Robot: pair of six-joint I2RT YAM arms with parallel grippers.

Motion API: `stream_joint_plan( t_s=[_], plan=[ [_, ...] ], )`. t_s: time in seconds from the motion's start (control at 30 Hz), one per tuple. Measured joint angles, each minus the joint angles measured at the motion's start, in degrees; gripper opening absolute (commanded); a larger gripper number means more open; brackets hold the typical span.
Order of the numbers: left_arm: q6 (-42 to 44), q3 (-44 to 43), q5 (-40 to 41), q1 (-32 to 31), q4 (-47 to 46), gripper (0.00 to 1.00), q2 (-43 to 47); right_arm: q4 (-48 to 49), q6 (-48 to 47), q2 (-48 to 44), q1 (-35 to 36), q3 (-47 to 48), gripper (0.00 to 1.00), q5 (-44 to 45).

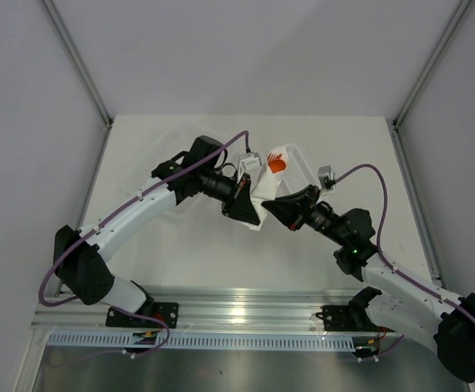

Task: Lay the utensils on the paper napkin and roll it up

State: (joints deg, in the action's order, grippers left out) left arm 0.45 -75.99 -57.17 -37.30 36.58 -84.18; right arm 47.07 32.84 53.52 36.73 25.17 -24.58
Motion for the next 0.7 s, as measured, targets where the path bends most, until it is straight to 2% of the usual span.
stream_joint_plan(
  t_s=[0.07,0.17,0.4,0.5,0.7],
  plan=[
    [0.26,-0.2,0.02,-0.09,0.04,0.44,0.0,-0.17,-0.24,-0.2,0.0,0.02,0.0,0.07],
    [0.22,-0.52,-0.02,-0.52,0.79,0.49,0.0,-0.17,-0.63,-0.35,0.0,0.07,0.0,0.96],
    [0.15,-0.66,-0.02,-0.94,1.53,0.51,0.0,-1.92,-2.03,-1.18,0.0,0.81,0.0,3.32],
    [0.07,-0.66,0.0,-0.94,1.53,0.47,0.0,-1.92,-2.05,-1.14,0.0,1.29,0.0,3.91],
    [0.09,-0.66,2.23,-0.94,1.77,0.19,0.0,-1.44,-2.01,-0.52,0.0,1.44,0.0,4.0]
  ],
)
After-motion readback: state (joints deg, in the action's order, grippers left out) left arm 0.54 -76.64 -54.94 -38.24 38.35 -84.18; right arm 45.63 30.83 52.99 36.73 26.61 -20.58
